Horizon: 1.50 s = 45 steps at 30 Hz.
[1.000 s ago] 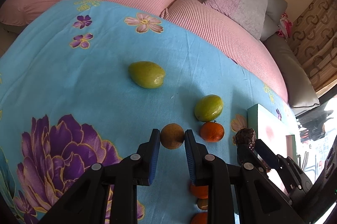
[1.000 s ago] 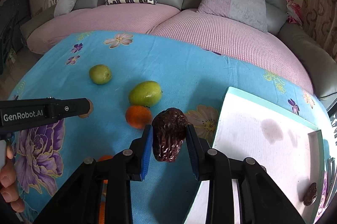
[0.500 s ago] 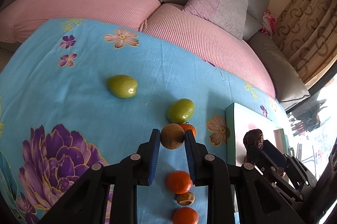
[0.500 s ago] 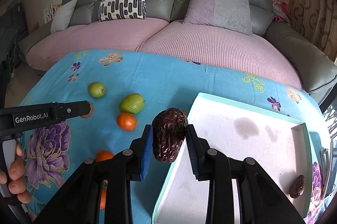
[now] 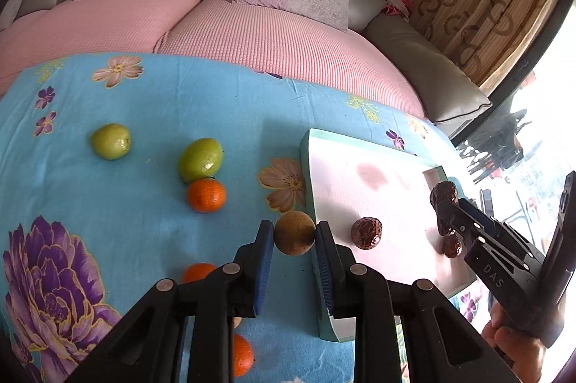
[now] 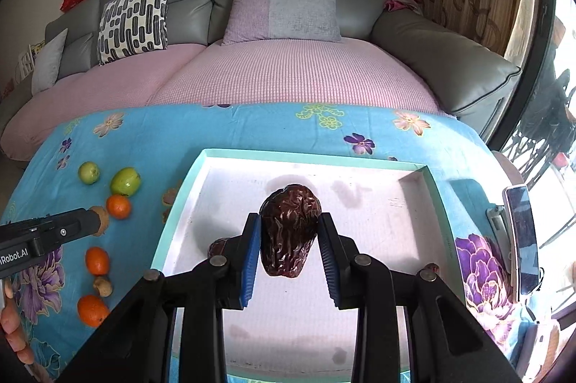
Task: Organize fruits
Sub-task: 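Carry the date and the brown fruit over the white tray, then open the left gripper to drop the brown fruit while the right gripper releases its date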
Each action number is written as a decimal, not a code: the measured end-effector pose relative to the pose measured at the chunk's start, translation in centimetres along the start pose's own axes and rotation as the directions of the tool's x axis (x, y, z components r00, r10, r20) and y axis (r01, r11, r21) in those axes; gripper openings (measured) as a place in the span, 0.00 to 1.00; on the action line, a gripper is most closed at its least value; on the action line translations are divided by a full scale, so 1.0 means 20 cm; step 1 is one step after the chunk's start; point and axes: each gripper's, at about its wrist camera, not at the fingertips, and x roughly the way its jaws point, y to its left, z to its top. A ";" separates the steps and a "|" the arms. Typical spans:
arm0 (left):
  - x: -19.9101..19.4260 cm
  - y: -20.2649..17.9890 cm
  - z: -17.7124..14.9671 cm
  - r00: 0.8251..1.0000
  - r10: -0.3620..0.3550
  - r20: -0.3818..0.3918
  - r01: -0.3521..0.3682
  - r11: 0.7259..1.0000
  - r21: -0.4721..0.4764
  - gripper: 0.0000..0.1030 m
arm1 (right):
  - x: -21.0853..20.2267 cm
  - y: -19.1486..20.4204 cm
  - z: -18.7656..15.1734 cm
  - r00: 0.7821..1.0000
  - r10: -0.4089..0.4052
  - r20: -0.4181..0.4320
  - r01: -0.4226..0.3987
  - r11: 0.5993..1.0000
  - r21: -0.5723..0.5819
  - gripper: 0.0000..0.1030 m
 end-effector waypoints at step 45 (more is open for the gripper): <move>0.33 -0.36 -0.23 0.981 -0.019 -0.192 0.057 0.979 0.195 0.25 | 0.24 -0.30 -0.15 0.970 -0.023 -0.243 0.057 0.989 0.133 0.33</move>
